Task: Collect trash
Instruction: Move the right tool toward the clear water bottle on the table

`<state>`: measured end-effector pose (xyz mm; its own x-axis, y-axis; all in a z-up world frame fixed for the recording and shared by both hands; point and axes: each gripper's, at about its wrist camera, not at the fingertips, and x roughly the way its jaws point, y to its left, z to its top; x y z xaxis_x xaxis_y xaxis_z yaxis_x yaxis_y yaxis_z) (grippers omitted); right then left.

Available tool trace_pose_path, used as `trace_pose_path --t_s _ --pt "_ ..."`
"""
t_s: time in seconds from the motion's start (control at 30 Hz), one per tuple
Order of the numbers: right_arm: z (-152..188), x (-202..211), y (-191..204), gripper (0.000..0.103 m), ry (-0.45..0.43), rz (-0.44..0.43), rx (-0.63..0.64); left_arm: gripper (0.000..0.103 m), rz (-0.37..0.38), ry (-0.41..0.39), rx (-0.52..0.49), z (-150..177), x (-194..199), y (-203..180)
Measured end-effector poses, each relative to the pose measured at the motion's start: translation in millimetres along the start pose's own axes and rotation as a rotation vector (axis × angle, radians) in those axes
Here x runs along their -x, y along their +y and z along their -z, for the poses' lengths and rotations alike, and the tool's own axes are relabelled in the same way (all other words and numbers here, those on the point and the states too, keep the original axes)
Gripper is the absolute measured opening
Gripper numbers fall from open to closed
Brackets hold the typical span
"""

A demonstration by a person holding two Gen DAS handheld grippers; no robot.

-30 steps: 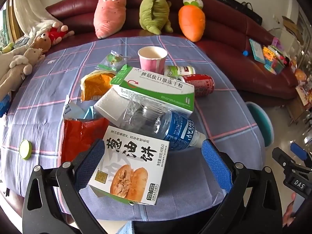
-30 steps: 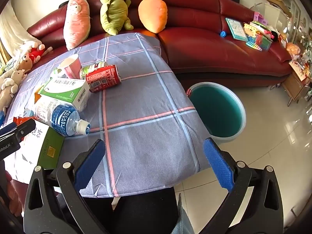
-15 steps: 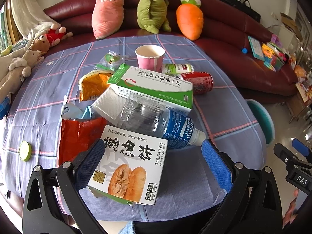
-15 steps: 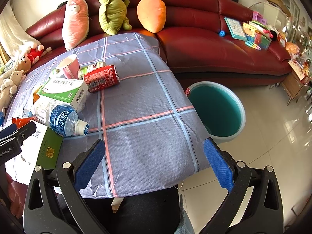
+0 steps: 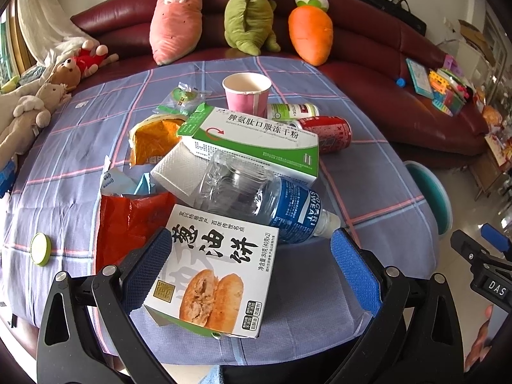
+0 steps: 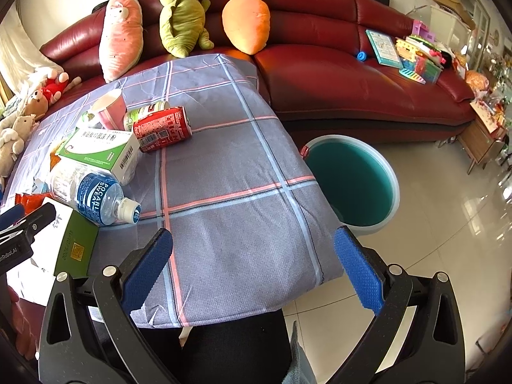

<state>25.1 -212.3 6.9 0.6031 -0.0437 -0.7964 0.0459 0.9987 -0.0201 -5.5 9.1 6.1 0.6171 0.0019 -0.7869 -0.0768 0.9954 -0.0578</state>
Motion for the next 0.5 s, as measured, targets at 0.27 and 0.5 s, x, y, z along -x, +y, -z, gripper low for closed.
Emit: trace_pose_path --t_s 0.27,0.5 --pt "1 -6 2 0.097 0.016 0.001 0.001 0.099 0.004 0.012 -0.002 3 -3 5" --pt "2 -7 7 0.097 0.015 0.001 0.014 0.099 0.011 0.023 -0.001 5 -5 11"
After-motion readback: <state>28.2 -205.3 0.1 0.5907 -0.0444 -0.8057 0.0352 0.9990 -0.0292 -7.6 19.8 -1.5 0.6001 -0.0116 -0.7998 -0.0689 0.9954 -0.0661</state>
